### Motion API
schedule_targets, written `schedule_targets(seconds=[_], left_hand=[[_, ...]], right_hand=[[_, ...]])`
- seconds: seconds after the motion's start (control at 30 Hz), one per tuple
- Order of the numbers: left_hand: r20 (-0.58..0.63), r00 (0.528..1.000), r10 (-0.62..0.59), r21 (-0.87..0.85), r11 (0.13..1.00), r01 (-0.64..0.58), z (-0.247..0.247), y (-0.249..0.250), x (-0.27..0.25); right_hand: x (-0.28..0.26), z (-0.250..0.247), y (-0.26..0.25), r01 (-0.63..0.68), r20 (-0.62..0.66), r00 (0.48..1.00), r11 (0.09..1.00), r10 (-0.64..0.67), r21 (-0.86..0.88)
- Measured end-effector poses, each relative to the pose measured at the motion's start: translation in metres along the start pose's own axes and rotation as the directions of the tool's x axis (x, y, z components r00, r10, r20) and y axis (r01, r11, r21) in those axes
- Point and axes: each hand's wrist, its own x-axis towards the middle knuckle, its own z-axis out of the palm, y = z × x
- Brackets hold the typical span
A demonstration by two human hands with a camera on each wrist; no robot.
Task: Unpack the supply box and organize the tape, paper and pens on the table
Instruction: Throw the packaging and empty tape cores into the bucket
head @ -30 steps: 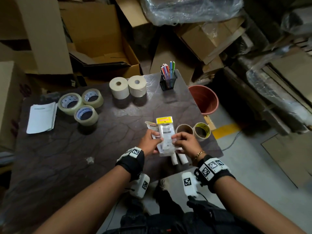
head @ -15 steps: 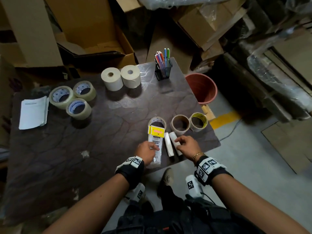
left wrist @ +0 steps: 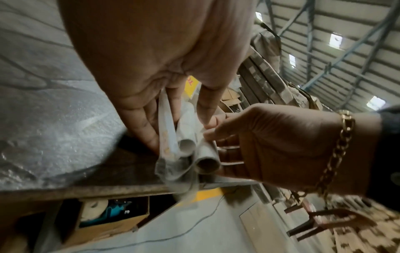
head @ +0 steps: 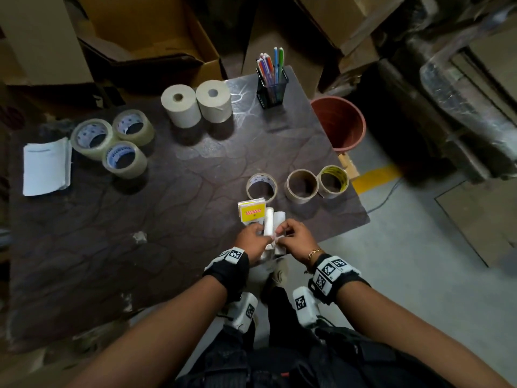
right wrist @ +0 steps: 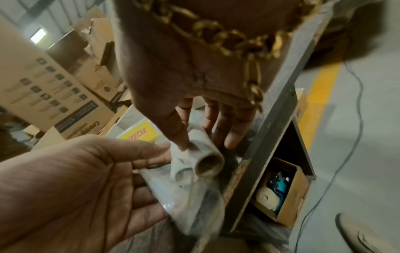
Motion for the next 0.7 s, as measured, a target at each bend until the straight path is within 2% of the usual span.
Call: schedule_targets(seconds=[0.1,0.23,0.37,0.47,0.6,0.7], left_hand=[[-0.059,0.998,-0.023,-0.147,0.989,0.014,0.002,0.001,-0.005],[-0.123,0.989,0.082,-0.265,0.958,-0.112,-0.011,0.029,-0.015],[-0.155,0.946,0.283,-0.265,0.911,-0.316,-0.028,0.078,-0.018],[-0.210,0.890,0.404,-0.206,0.872,-0.444,-0.037,0.116,-0.018],[-0.207,0.850,0.485,-0.172,0.837,-0.519,-0.045,0.161,-0.013],[-0.202,0.842,0.500,-0.199,0.821,-0.535,-0.043,0.189,-0.002]], right_hand=[[-0.010,-0.008,-0.013,0.008,-0.026,1.000,0.985,-0.003,0.173],[-0.020,-0.031,-0.040,0.078,-0.084,0.995,0.954,-0.056,0.291],[-0.021,-0.060,-0.080,0.186,-0.148,0.979,0.907,-0.139,0.377],[-0.012,-0.085,-0.107,0.263,-0.199,0.960,0.885,-0.198,0.385],[0.006,-0.117,-0.132,0.321,-0.188,0.946,0.844,-0.264,0.430],[0.027,-0.142,-0.137,0.318,-0.136,0.948,0.820,-0.289,0.476]])
